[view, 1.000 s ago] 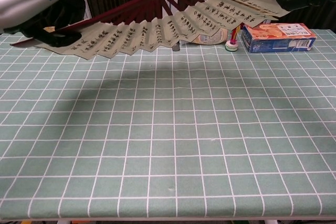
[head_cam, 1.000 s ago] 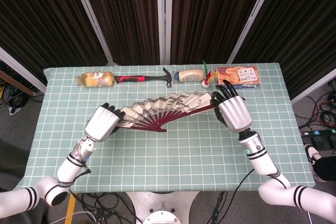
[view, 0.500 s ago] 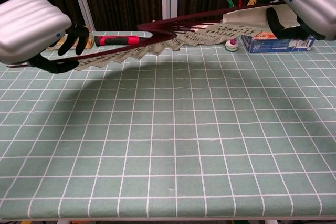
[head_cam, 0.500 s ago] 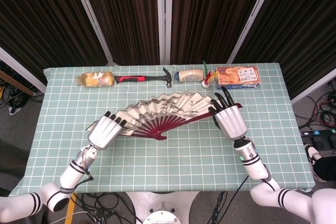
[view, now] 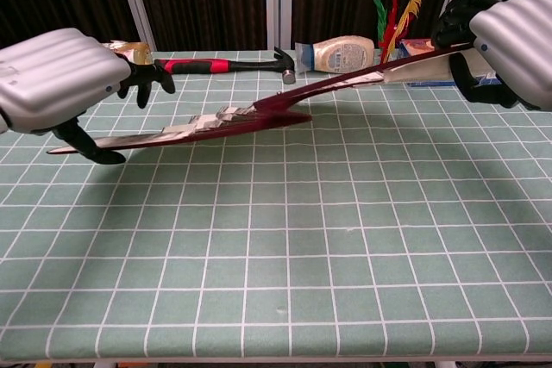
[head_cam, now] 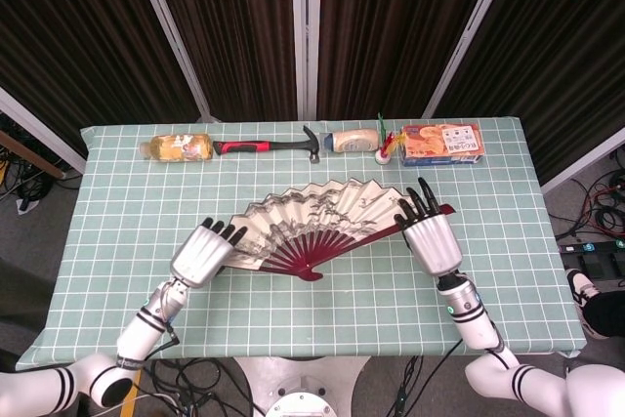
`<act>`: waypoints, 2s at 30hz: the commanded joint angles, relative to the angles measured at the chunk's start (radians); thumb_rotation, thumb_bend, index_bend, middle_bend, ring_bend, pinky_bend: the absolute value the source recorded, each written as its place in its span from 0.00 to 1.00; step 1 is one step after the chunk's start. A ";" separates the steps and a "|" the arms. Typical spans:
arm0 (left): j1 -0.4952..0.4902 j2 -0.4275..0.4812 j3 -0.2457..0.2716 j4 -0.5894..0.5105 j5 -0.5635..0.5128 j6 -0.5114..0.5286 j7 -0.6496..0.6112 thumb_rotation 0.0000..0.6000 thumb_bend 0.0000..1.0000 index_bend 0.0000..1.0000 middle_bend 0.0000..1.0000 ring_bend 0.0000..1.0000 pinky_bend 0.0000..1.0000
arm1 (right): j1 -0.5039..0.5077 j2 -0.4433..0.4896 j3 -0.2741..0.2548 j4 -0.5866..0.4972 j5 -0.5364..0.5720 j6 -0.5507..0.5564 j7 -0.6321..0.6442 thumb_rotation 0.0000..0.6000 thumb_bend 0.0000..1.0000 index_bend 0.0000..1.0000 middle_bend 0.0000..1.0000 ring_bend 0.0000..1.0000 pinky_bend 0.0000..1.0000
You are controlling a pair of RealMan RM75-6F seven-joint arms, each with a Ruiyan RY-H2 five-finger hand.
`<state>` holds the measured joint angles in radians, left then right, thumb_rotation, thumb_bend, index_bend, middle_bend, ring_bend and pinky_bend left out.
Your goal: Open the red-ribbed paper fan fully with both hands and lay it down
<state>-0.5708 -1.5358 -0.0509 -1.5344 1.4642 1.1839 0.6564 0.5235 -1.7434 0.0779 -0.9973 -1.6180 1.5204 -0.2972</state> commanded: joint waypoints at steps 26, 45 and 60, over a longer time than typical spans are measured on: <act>-0.047 0.178 -0.059 -0.136 -0.091 -0.138 -0.368 0.67 0.00 0.07 0.15 0.11 0.24 | -0.067 0.250 0.029 -0.519 0.378 -0.416 -0.128 1.00 0.00 0.00 0.00 0.00 0.00; 0.210 0.283 -0.097 -0.002 -0.225 0.184 -0.606 1.00 0.00 0.20 0.20 0.16 0.24 | -0.169 0.555 0.075 -0.581 0.190 -0.257 0.365 1.00 0.25 0.10 0.14 0.00 0.00; 0.496 0.315 0.054 -0.090 -0.134 0.475 -0.501 1.00 0.00 0.20 0.20 0.16 0.23 | -0.391 0.647 -0.032 -0.598 0.137 -0.031 0.484 1.00 0.25 0.11 0.13 0.00 0.00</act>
<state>-0.0932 -1.2206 -0.0121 -1.6053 1.3111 1.6367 0.1382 0.1462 -1.1044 0.0578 -1.5864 -1.4775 1.4829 0.1701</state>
